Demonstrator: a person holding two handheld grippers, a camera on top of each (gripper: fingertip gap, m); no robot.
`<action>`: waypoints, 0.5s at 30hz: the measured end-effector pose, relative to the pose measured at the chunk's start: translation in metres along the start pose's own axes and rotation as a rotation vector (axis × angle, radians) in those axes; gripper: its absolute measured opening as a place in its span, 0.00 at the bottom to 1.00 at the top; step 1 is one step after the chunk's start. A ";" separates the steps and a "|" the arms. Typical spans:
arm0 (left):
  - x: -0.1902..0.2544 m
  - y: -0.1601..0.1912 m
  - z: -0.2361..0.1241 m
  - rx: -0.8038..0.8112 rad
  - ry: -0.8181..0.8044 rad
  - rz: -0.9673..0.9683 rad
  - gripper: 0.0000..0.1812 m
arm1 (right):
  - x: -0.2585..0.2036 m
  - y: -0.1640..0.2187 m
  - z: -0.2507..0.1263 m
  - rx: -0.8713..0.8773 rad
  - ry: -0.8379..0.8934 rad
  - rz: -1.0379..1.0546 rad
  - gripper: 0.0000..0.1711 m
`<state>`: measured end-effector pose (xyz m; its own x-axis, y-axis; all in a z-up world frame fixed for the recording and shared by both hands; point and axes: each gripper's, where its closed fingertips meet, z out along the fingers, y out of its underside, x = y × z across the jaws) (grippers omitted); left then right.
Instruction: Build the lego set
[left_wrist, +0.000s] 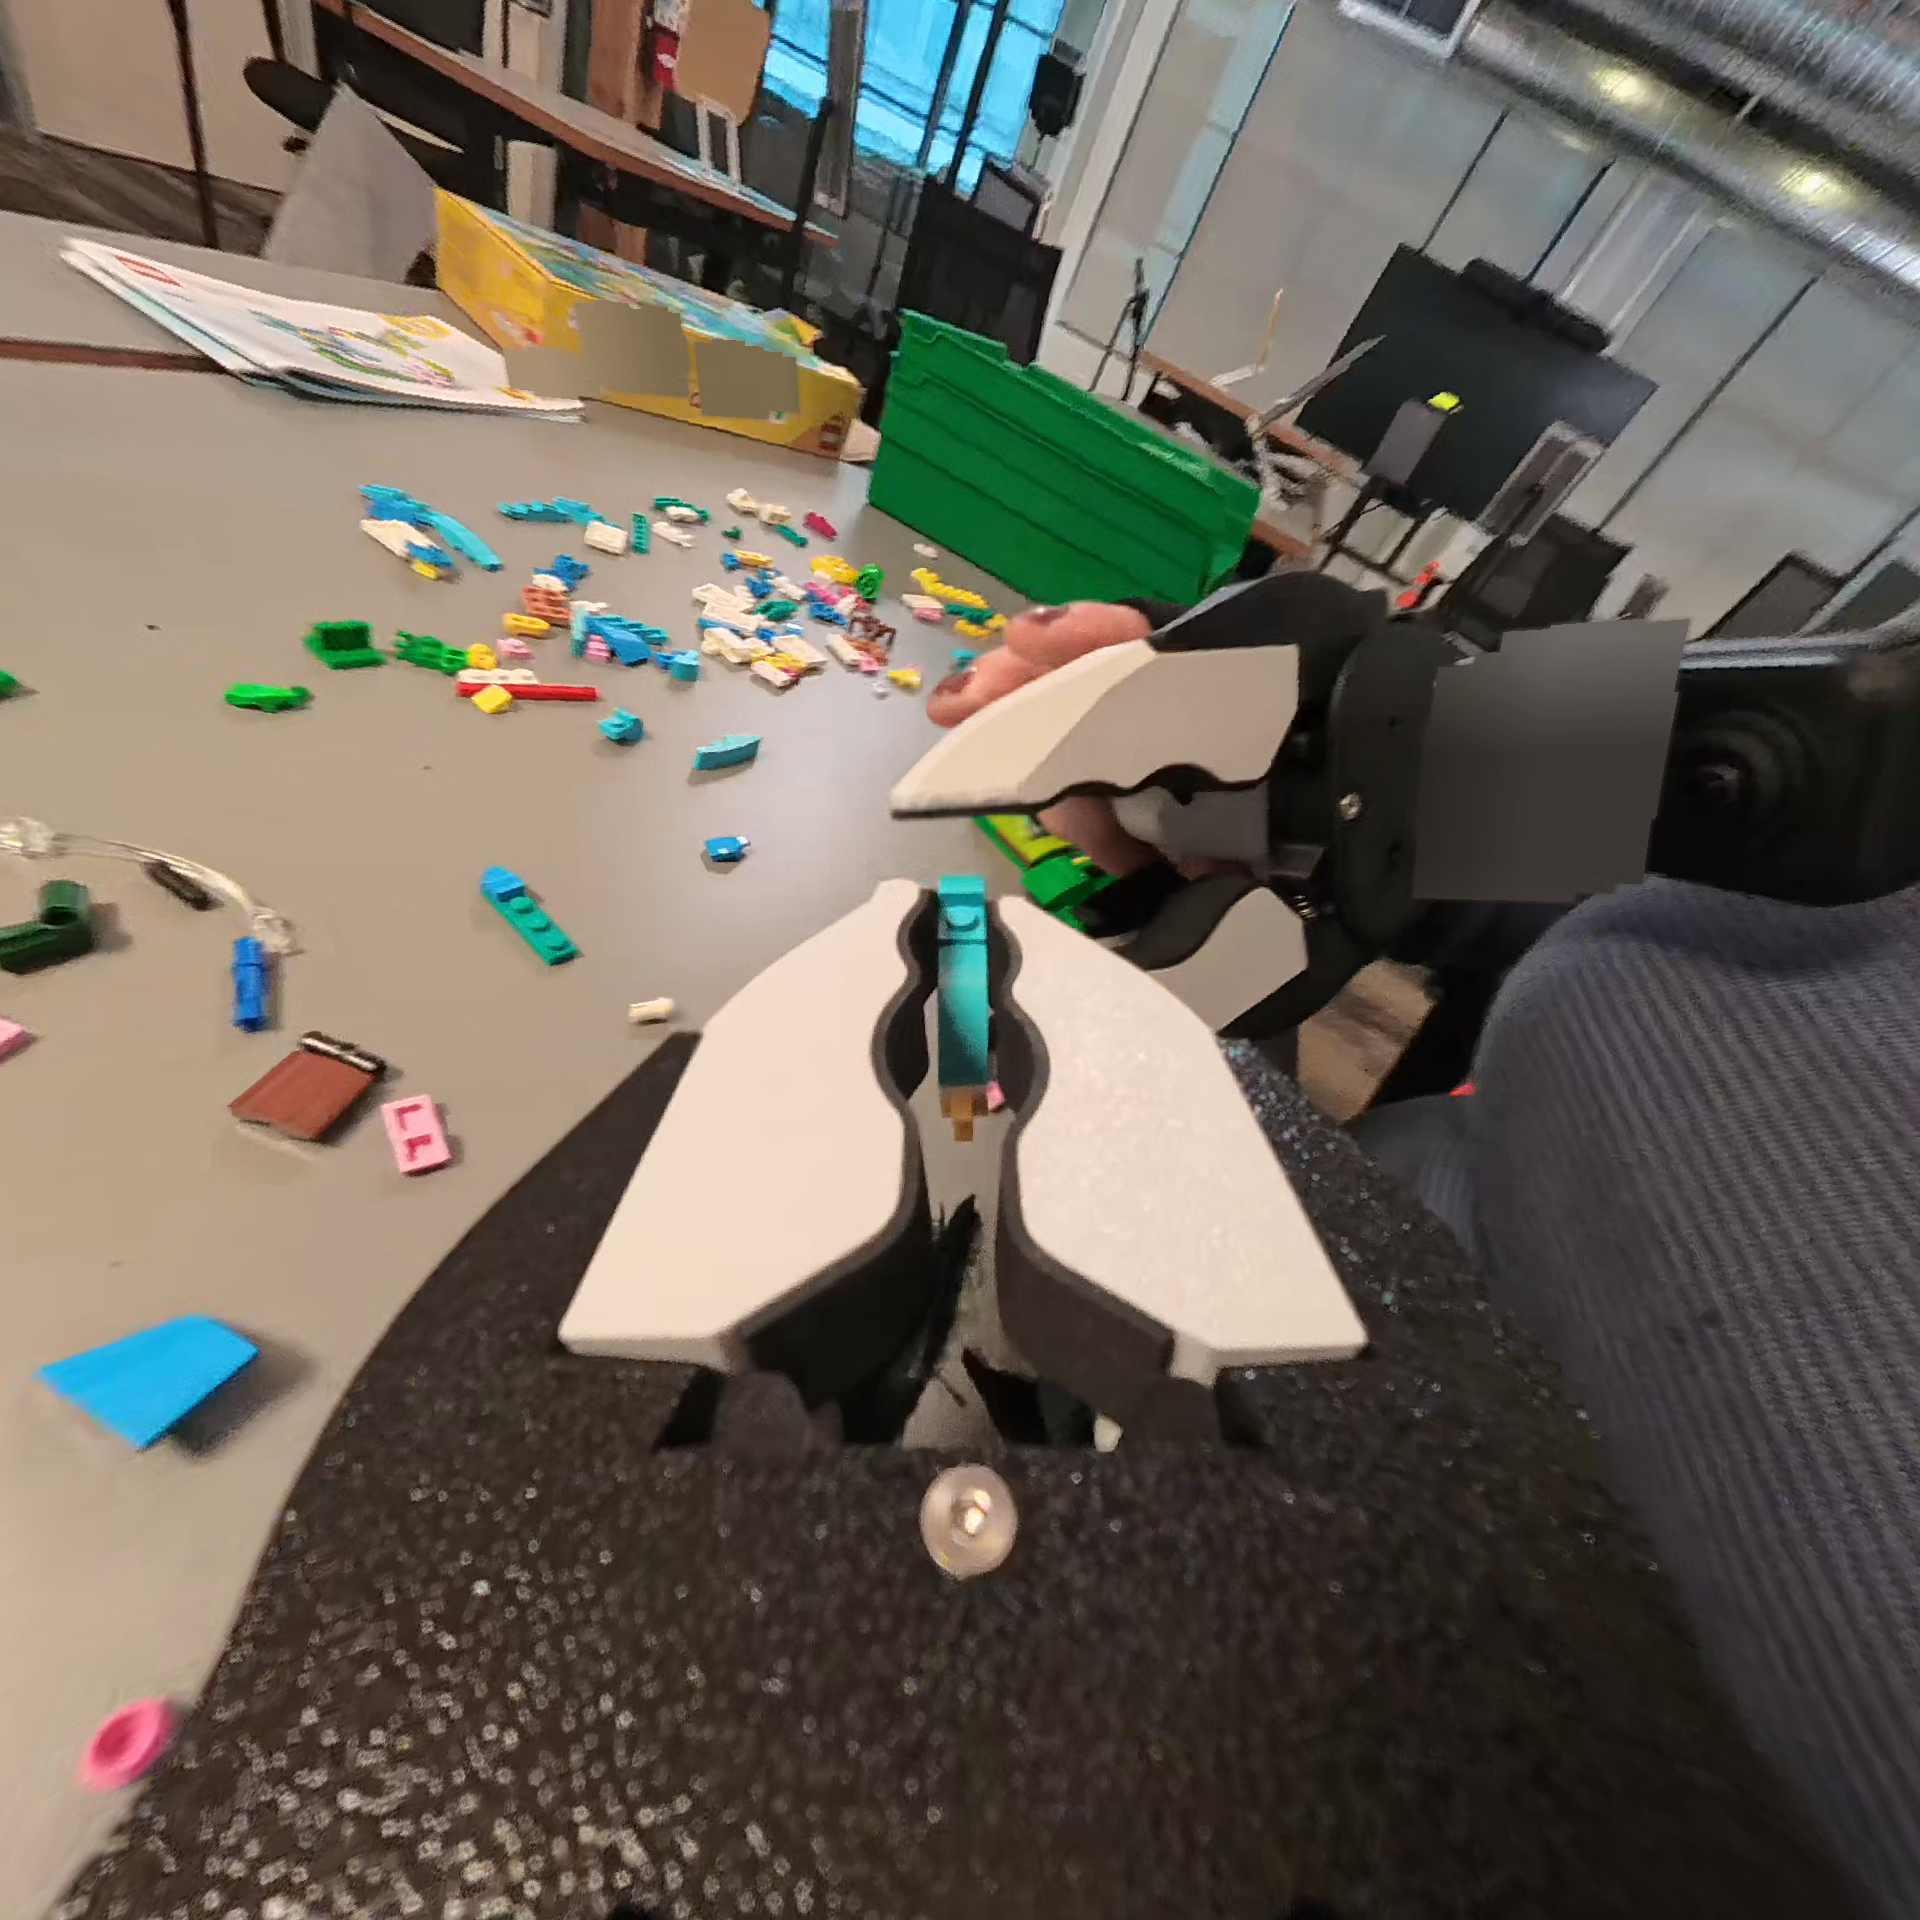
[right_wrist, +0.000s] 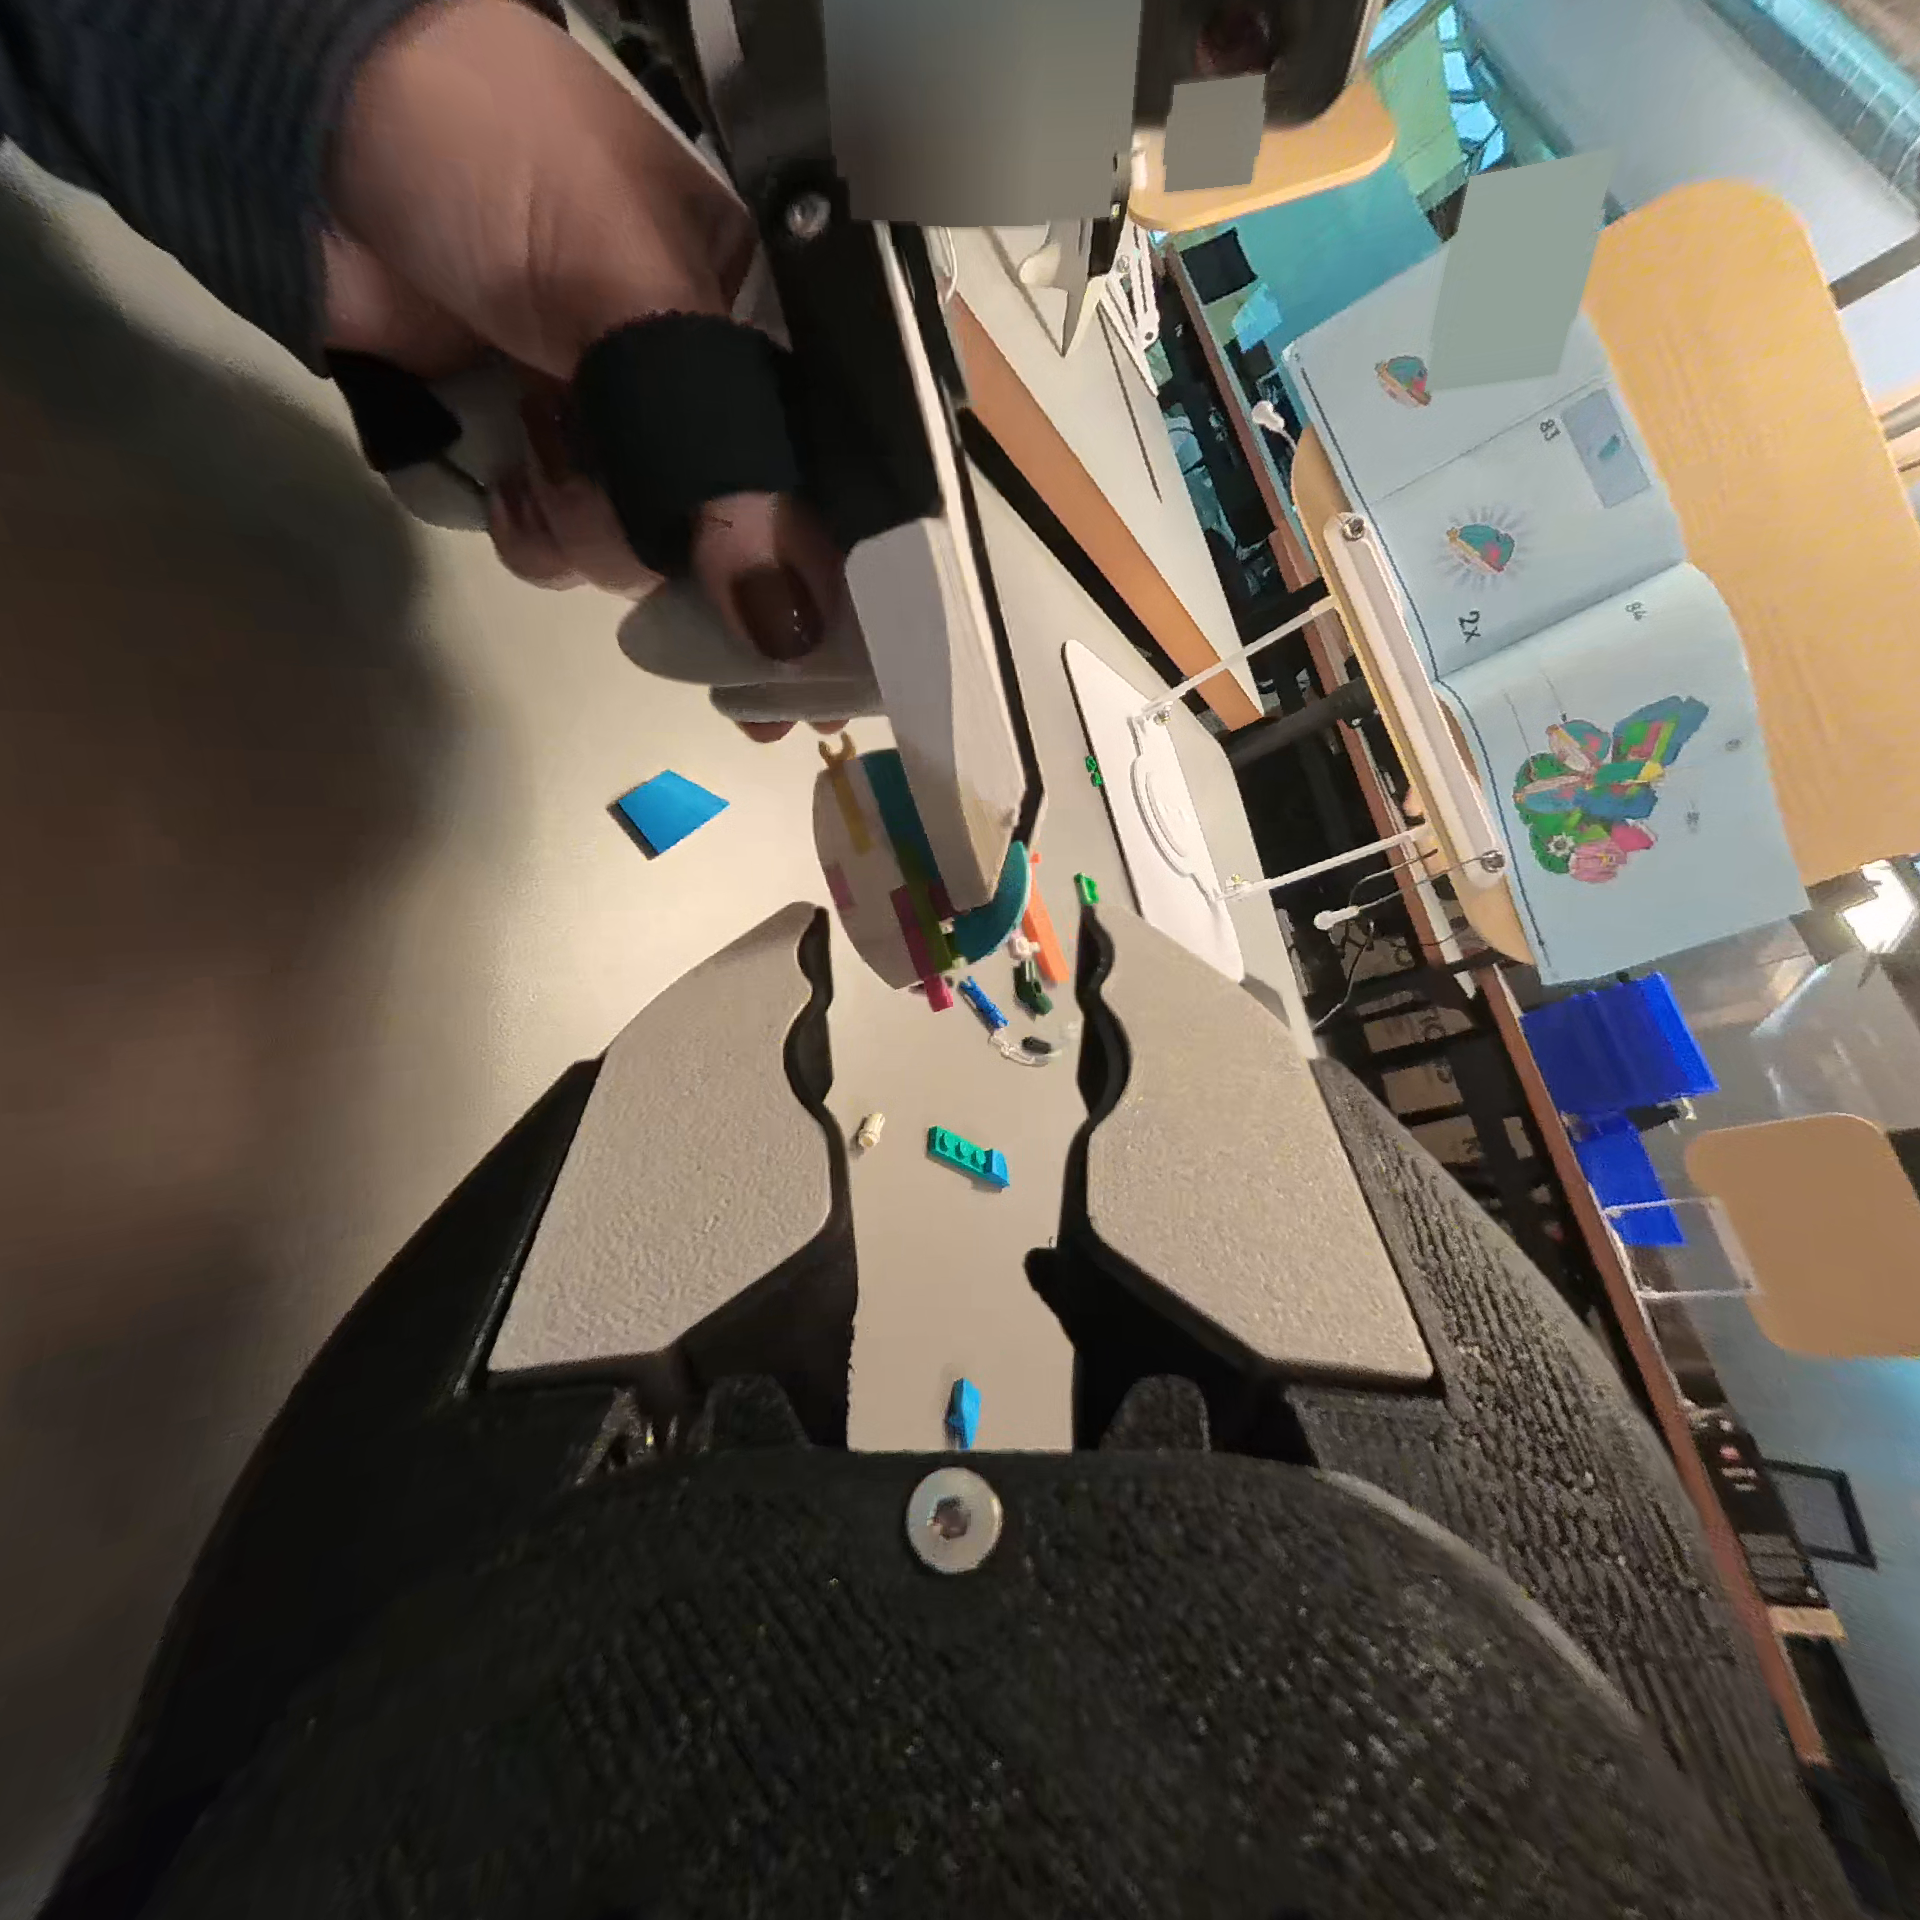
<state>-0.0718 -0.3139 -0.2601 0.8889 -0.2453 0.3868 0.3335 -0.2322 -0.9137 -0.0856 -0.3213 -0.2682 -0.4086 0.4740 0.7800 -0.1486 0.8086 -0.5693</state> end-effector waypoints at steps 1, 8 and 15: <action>0.001 0.000 0.000 0.005 0.025 -0.026 0.04 | 0.000 -0.001 0.000 0.011 -0.001 -0.012 0.27; 0.008 -0.007 -0.003 0.063 0.152 -0.161 0.04 | 0.001 -0.011 -0.001 0.081 0.031 -0.113 0.20; 0.010 -0.005 -0.006 0.043 0.156 -0.162 0.13 | 0.005 -0.013 -0.005 0.097 0.010 -0.024 0.19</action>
<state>-0.0662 -0.3209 -0.2507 0.7643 -0.3519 0.5404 0.4838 -0.2410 -0.8413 -0.0811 -0.3280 -0.2559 -0.3945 0.4586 0.7962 -0.2453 0.7825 -0.5723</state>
